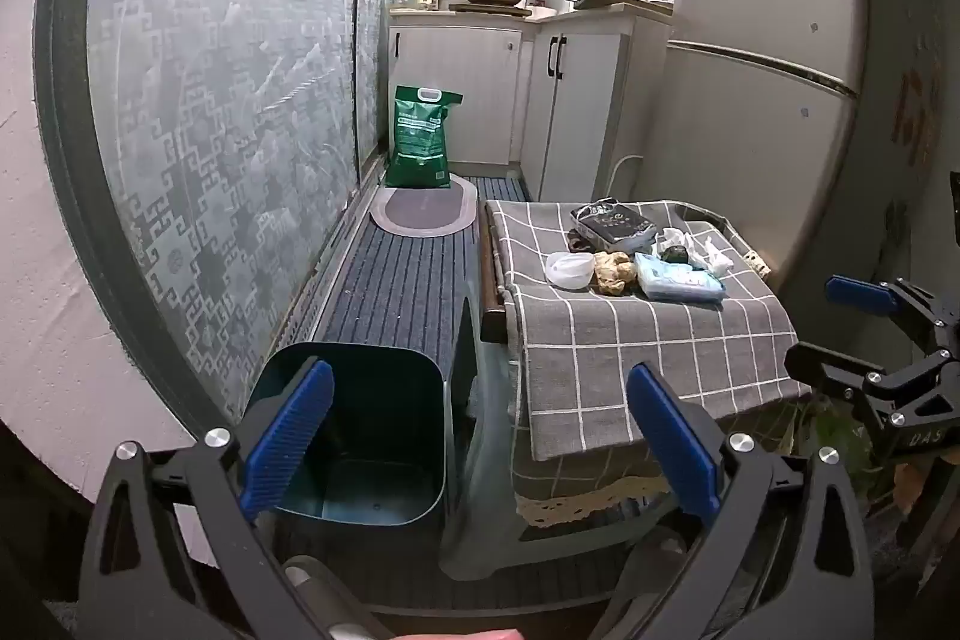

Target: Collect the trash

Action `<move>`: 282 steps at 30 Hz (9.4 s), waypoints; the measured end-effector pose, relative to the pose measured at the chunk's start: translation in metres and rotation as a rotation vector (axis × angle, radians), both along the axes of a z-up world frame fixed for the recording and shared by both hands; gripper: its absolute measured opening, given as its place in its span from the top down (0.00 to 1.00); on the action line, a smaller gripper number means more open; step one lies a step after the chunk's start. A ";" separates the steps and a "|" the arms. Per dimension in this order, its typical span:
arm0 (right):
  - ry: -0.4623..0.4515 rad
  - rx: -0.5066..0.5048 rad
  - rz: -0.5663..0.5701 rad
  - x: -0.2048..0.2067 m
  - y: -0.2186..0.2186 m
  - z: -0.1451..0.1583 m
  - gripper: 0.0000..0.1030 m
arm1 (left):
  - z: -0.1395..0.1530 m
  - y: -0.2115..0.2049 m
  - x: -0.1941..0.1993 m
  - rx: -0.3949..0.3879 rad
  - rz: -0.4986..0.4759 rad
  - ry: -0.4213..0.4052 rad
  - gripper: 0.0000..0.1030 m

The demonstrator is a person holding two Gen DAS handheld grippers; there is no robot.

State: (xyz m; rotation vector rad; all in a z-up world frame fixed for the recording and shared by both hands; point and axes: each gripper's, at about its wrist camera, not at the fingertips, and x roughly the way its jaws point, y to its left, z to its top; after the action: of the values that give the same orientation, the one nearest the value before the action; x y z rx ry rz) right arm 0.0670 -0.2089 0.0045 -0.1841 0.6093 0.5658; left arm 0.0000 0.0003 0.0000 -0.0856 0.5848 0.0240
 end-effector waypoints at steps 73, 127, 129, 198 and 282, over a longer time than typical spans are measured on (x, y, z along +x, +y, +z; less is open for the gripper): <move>-0.006 -0.021 0.008 -0.002 0.003 -0.001 0.03 | 0.000 -0.001 0.000 0.017 0.002 0.003 0.03; 0.095 -0.027 0.099 0.035 -0.009 0.016 0.36 | 0.004 -0.030 0.061 0.062 -0.301 0.089 0.57; 0.103 -0.043 0.107 0.042 -0.008 0.015 0.37 | 0.005 -0.032 0.074 0.078 -0.329 0.102 0.61; 0.268 0.070 0.007 0.167 -0.030 -0.010 0.94 | -0.031 -0.046 0.189 0.062 -0.471 0.229 0.98; 0.407 -0.115 0.445 0.099 0.286 -0.050 0.48 | -0.082 0.181 0.099 -0.045 -0.137 0.372 0.99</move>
State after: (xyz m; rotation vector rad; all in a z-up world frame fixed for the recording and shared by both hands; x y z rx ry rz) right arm 0.1663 0.0769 -0.0457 -0.3206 1.0081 1.0125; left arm 0.0992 0.1815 -0.0823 -0.0853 0.9624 -0.1085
